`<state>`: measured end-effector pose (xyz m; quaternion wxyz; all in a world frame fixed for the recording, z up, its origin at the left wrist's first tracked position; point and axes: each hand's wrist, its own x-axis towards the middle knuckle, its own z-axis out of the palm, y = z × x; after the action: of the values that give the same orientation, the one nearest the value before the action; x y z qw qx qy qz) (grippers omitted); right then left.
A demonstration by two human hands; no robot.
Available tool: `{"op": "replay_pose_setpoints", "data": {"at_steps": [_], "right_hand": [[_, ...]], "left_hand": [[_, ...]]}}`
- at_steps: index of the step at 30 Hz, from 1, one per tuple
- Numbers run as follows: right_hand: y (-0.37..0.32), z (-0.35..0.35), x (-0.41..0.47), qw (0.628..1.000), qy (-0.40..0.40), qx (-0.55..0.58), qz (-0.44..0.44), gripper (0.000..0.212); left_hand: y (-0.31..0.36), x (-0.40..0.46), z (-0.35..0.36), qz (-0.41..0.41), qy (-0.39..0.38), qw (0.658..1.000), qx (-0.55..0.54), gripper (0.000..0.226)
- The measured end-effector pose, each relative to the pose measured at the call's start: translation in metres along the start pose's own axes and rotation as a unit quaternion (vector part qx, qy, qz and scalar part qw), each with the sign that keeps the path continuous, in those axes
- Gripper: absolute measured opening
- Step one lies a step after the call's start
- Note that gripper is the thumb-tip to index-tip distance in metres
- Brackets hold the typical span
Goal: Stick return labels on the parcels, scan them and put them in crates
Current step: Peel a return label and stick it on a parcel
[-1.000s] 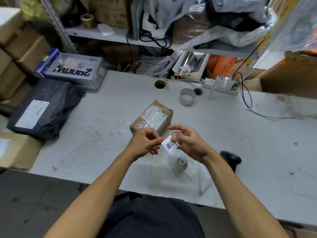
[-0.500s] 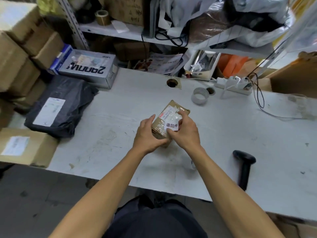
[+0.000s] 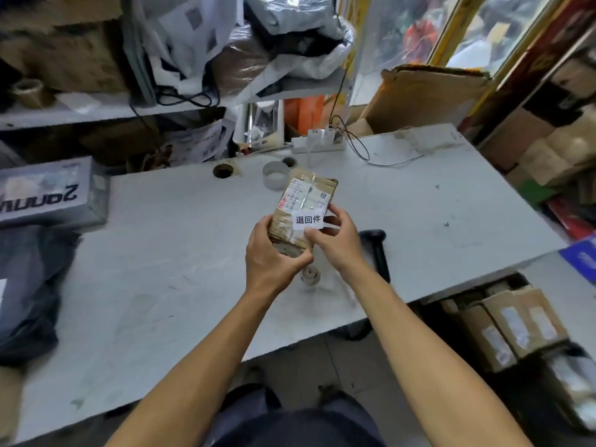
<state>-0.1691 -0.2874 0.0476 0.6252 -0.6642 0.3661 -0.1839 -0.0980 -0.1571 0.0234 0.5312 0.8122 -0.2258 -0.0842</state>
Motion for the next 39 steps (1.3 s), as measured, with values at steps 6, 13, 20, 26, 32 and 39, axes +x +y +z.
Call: {"op": "replay_pose_setpoints", "data": {"at_steps": [6, 13, 20, 26, 32, 39], "right_hand": [[0.006, -0.149, -0.039, 0.99, 0.138, 0.004, -0.04, 0.06], [0.072, -0.339, -0.126, 0.959, 0.282, -0.011, 0.013, 0.063], [0.142, -0.45, -0.232, 0.915, 0.39, 0.009, 0.102, 0.069], [0.197, -0.499, -0.294, 0.866, 0.467, 0.059, 0.169, 0.069], [0.24, -0.543, -0.319, 0.832, 0.495, 0.111, 0.226, 0.066], [0.284, -0.633, -0.297, 0.809, 0.5, 0.129, 0.279, 0.069]], "left_hand": [[0.082, -0.037, 0.107, 0.102, -0.119, 0.987, -0.037, 0.088], [0.151, -0.142, 0.264, 0.072, -0.276, 0.955, -0.081, 0.061], [0.185, -0.242, 0.38, 0.019, -0.426, 0.903, -0.057, 0.033], [0.195, -0.304, 0.45, 0.007, -0.527, 0.85, 0.002, 0.033], [0.196, -0.344, 0.52, -0.006, -0.597, 0.798, 0.08, 0.022], [0.203, -0.367, 0.632, -0.047, -0.636, 0.762, 0.114, 0.02]]}}
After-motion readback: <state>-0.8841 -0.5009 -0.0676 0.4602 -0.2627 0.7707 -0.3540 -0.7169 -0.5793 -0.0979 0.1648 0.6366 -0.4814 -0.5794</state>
